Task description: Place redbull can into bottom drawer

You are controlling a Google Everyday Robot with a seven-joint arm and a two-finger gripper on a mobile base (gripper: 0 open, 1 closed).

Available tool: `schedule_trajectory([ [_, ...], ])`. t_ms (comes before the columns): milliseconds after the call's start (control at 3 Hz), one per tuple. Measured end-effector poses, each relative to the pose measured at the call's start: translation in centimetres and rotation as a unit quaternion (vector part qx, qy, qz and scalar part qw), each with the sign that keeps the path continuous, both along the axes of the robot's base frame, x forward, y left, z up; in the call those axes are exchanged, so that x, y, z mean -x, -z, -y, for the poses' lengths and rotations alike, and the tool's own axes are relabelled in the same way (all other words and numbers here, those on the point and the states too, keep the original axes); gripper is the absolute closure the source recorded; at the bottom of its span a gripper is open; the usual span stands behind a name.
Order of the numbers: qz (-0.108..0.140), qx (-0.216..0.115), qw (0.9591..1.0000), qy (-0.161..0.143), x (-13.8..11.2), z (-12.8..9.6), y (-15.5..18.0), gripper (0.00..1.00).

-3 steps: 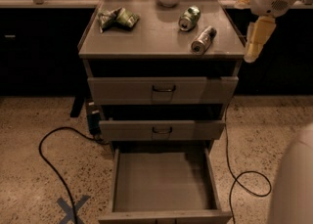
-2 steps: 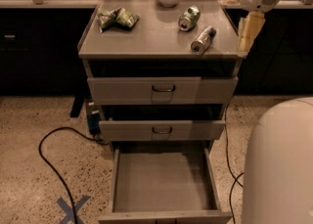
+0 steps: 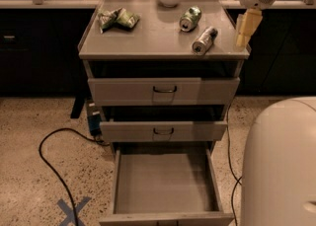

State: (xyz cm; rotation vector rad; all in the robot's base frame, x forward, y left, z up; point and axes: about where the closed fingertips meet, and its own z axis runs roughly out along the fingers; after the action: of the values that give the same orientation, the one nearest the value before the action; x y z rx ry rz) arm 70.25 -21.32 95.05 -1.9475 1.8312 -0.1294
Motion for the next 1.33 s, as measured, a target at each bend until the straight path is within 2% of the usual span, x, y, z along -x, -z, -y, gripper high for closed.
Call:
schedule_trajectory([
  [333, 0.008, 0.001, 0.9997, -0.021, -1.7, -0.9, 0.9, 0.0],
  [667, 0.016, 0.011, 0.998, -0.061, -3.6, -2.8, 1.7, 0.0],
  [1333, 0.012, 0.033, 0.9923, -0.119, -4.9, -5.3, 3.6, 0.0],
])
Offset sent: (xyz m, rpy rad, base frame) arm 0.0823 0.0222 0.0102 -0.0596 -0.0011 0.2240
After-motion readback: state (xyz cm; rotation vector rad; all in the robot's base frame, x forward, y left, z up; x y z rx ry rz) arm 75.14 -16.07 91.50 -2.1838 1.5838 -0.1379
